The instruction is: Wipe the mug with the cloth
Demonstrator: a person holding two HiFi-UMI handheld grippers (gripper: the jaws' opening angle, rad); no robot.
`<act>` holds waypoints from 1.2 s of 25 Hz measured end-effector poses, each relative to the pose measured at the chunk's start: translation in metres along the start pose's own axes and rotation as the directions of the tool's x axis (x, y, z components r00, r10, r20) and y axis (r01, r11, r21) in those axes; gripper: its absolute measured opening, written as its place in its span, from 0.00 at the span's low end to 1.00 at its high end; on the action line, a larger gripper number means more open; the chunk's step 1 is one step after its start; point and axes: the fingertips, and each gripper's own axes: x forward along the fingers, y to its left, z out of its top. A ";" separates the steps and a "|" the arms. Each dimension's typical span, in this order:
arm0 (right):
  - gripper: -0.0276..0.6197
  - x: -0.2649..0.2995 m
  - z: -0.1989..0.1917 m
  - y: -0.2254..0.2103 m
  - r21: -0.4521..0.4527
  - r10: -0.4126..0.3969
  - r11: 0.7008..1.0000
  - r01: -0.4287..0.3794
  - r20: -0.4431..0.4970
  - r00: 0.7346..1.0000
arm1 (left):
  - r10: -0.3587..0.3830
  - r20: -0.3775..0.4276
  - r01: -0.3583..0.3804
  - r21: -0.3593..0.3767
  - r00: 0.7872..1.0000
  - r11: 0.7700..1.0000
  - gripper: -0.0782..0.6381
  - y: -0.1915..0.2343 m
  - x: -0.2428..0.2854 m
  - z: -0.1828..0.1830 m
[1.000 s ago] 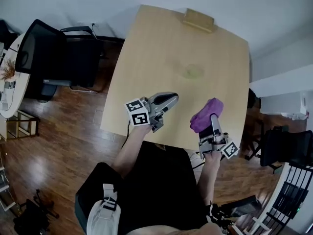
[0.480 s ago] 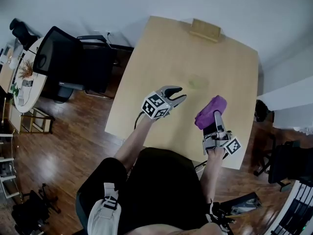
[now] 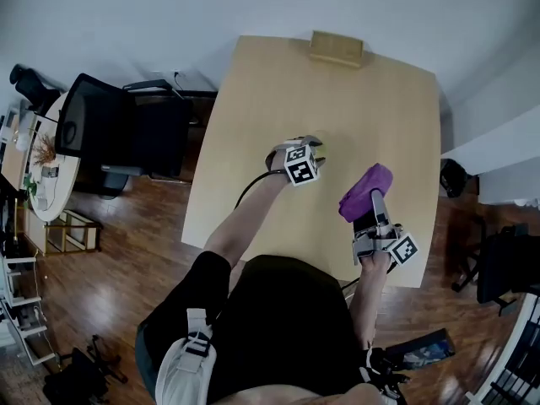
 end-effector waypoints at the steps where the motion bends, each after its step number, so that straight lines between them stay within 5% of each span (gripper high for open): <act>1: 0.14 -0.001 0.000 -0.003 0.003 -0.006 1.000 0.006 0.002 1.000 | -0.007 -0.042 0.009 0.046 0.999 0.999 0.39 -0.002 0.009 -0.004; 5: 0.14 -0.001 0.002 -0.010 0.009 -0.028 1.000 0.028 0.002 1.000 | 0.016 -0.175 0.014 0.171 0.984 0.985 0.28 -0.001 0.040 -0.019; 8: 0.14 -0.002 0.002 -0.012 0.004 -0.039 0.999 0.039 0.002 0.999 | 0.005 -0.176 0.017 0.127 0.984 0.992 0.20 0.000 0.051 -0.026; 11: 0.14 -0.003 0.001 -0.014 -0.007 -0.048 0.999 0.048 0.001 0.999 | -0.036 -0.041 0.031 -0.130 0.999 0.991 0.17 0.004 0.038 -0.025; 13: 0.14 -0.004 0.003 -0.016 -0.012 -0.055 0.998 0.055 0.000 0.998 | -0.036 0.146 0.090 -0.386 0.989 0.918 0.17 0.007 0.007 -0.015; 14: 0.14 -0.004 0.003 -0.018 -0.016 -0.060 0.998 0.060 -0.003 0.998 | -0.031 0.266 0.163 -0.490 0.964 0.856 0.17 0.005 -0.015 -0.006; 16: 0.14 -0.002 0.000 -0.019 -0.036 -0.072 0.997 0.071 -0.022 0.997 | -0.003 0.517 0.356 -0.587 0.856 0.727 0.17 -0.005 -0.062 0.014; 17: 0.14 0.001 -0.003 -0.020 -0.050 -0.079 0.996 0.077 -0.040 0.996 | 0.019 0.614 0.437 -0.583 0.789 0.685 0.17 -0.012 -0.085 0.022; 19: 0.14 0.010 -0.014 -0.017 -0.080 -0.086 0.994 0.079 -0.091 0.992 | 0.068 0.735 0.526 -0.544 0.675 0.654 0.17 -0.030 -0.127 0.034; 20: 0.14 0.017 -0.022 -0.014 -0.093 -0.086 0.993 0.075 -0.120 0.989 | 0.097 0.764 0.540 -0.533 0.638 0.652 0.17 -0.039 -0.146 0.036; 22: 0.14 0.031 -0.039 -0.005 -0.120 -0.084 0.991 0.063 -0.182 0.980 | 0.159 0.777 0.517 -0.541 0.609 0.664 0.17 -0.052 -0.173 0.035; 26: 0.14 0.063 -0.084 0.022 -0.267 -0.102 0.964 0.011 -0.329 0.939 | 0.208 0.715 0.371 -0.561 0.667 0.740 0.17 -0.073 -0.192 0.033; 30: 0.14 0.080 -0.137 0.031 -0.459 -0.203 0.888 -0.037 -0.463 0.863 | 0.177 0.680 0.279 -0.505 0.711 0.817 0.17 -0.095 -0.193 0.043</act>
